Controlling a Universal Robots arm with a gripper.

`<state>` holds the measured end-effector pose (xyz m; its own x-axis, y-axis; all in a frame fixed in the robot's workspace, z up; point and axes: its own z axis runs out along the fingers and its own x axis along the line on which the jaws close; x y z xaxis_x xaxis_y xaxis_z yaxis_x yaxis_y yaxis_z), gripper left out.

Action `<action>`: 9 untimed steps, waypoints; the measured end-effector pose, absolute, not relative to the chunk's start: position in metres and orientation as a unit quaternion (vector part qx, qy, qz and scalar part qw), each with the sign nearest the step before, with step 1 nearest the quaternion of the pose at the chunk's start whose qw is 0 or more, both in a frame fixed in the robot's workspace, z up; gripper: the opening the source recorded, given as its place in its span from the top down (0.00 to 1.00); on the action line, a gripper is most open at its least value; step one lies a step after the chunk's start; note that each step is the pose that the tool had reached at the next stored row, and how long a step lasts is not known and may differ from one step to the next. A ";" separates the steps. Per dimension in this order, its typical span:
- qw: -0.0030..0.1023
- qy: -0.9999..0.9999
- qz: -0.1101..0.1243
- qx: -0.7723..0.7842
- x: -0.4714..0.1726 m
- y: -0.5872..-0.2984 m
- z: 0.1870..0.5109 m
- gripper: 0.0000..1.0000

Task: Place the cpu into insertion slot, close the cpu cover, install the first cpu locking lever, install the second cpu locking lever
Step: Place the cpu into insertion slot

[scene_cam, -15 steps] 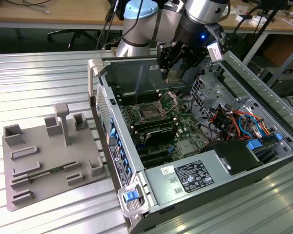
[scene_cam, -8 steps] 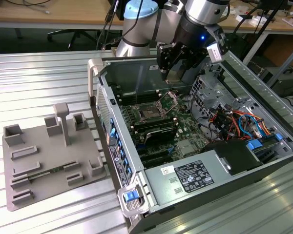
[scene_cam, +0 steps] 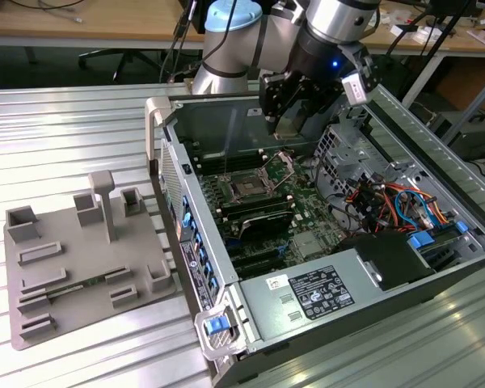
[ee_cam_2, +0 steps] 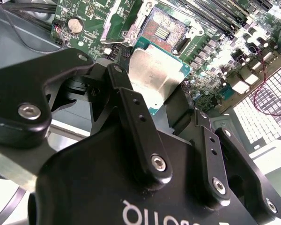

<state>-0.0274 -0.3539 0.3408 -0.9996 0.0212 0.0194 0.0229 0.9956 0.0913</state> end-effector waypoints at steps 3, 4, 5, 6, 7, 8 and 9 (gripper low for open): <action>0.009 -0.999 -0.046 -0.011 -0.027 -0.354 0.340 0.45; 0.009 -0.999 -0.046 -0.011 -0.027 -0.354 0.340 0.45; 0.009 -0.999 -0.046 -0.011 -0.027 -0.354 0.339 0.45; 0.009 -0.999 -0.046 -0.011 -0.027 -0.354 0.339 0.45; 0.009 -0.999 -0.046 -0.011 -0.027 -0.354 0.339 0.45; 0.009 -0.999 -0.046 -0.011 -0.027 -0.354 0.339 0.45; 0.009 -0.999 -0.046 -0.011 -0.027 -0.354 0.339 0.45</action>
